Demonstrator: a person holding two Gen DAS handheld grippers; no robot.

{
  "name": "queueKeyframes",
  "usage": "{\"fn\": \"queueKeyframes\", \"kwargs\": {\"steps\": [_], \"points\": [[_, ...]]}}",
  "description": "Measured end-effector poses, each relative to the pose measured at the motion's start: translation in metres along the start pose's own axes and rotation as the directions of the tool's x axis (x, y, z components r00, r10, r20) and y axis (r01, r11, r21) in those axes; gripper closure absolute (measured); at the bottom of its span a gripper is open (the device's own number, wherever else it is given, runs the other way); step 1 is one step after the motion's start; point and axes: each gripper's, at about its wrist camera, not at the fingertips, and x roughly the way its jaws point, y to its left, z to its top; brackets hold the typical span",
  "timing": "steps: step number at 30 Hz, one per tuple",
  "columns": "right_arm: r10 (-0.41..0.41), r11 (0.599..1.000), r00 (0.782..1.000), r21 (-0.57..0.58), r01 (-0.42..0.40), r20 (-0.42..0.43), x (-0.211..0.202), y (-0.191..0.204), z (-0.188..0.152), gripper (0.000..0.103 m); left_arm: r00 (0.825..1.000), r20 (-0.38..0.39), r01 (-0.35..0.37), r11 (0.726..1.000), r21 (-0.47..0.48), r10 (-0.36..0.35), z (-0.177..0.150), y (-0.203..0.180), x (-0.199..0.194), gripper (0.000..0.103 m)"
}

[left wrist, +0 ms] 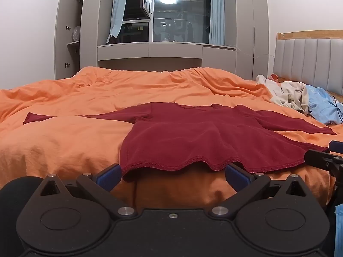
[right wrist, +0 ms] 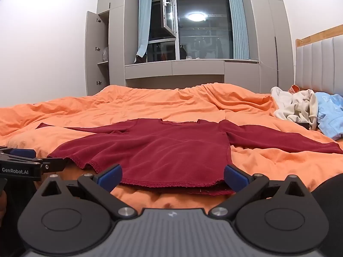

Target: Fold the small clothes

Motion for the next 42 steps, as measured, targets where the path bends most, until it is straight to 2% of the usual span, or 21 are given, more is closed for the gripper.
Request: {"fn": "queueKeyframes", "kwargs": {"steps": [42], "points": [[0.003, 1.0, 1.0, 0.008, -0.003, -0.006, 0.0015, -0.0014, -0.0017, 0.0, 1.0, -0.008, 0.004, 1.0, -0.01, -0.004, 0.0002, 0.0002, 0.0001, 0.0]]}}
